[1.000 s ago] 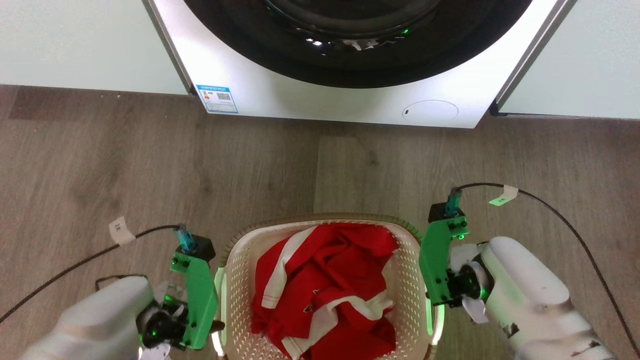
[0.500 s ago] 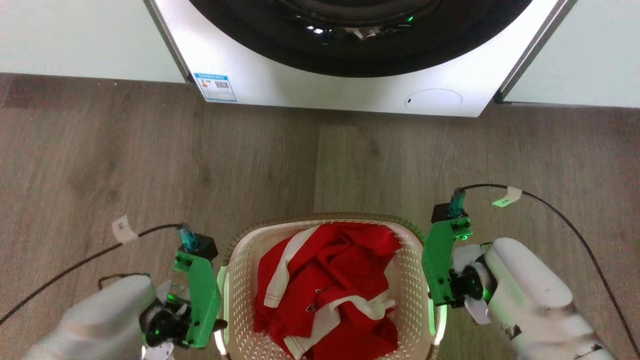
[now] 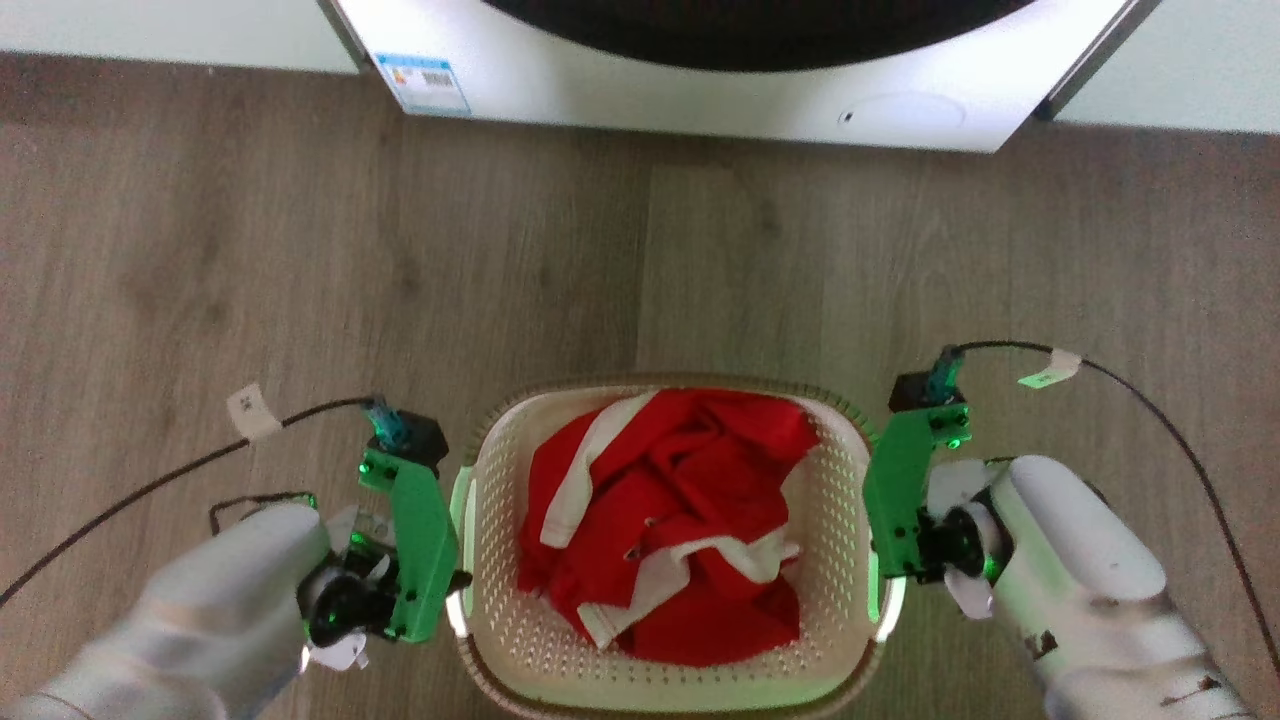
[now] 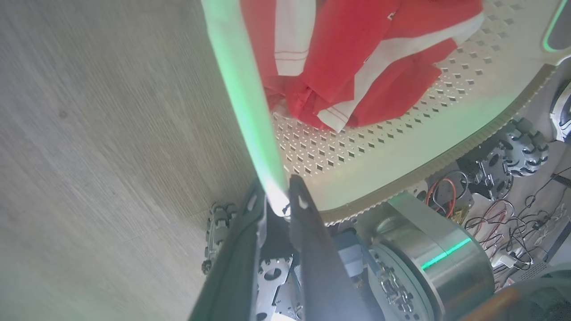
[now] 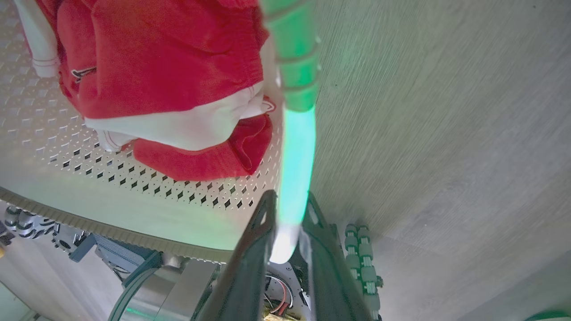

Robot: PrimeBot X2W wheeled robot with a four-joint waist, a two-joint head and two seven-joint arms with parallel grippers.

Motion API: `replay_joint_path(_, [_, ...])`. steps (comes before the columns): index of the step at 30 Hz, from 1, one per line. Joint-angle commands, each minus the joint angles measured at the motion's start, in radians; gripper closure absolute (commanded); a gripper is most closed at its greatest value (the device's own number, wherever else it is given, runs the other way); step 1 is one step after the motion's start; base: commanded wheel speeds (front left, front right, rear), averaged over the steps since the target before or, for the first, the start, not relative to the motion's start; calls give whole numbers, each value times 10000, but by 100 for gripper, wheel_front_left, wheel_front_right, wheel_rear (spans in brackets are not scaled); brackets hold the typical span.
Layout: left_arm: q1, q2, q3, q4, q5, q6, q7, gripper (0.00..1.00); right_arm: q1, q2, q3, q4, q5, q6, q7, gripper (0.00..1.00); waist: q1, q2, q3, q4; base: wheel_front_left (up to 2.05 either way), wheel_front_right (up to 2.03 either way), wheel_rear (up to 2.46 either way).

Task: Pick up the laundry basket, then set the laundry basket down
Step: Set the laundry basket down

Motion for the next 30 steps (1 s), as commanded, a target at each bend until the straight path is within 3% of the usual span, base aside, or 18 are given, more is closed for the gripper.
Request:
replay_joint_path(1, [-527,-311,312,-461,67,-167,-247,100,-393,517,233,-574,2,75,-175,100,0,0,343,67,0,0,0])
replay_joint_path(30, [-1854,-1945,312,1037,848,-167,-2668,100,-1178,517,-1532,-88,-1435,75,-1800,100,0,0,3298,671,0,0,0])
